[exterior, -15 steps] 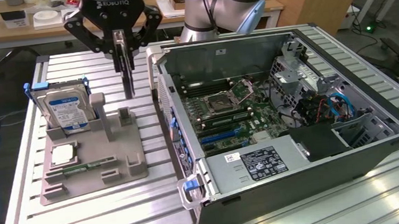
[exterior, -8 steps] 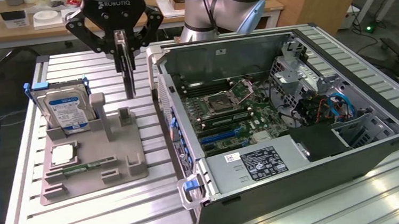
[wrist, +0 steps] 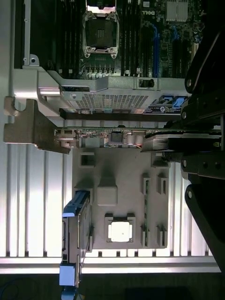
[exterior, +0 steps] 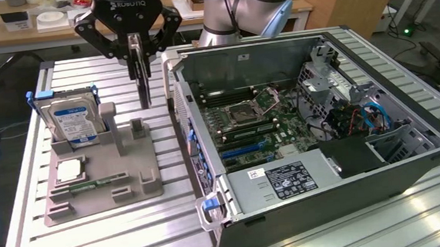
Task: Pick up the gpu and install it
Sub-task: 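Pick up the gpu and move the gpu toward the slot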
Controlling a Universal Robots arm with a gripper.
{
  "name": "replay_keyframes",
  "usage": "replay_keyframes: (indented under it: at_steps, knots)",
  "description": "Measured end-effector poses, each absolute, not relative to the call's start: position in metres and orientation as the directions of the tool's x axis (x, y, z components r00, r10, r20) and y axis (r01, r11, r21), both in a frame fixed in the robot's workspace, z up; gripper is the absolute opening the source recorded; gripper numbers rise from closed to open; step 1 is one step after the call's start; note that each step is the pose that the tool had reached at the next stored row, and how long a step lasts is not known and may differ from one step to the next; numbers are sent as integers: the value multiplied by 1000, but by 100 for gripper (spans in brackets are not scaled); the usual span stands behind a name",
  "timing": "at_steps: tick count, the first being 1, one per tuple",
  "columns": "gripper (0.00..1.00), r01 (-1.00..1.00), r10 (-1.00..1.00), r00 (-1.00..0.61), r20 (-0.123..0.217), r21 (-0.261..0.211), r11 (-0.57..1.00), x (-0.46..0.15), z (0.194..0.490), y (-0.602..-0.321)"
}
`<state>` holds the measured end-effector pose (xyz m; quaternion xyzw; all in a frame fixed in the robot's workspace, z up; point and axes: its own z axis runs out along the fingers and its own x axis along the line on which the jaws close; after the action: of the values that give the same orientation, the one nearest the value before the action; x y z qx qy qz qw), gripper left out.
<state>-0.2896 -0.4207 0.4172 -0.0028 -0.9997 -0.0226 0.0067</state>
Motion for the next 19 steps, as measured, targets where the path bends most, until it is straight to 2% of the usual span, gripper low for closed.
replay_keyframes:
  at_steps: [19]
  knots:
    - [27,5,4,-1000,13,45,999,-276,416,-421]
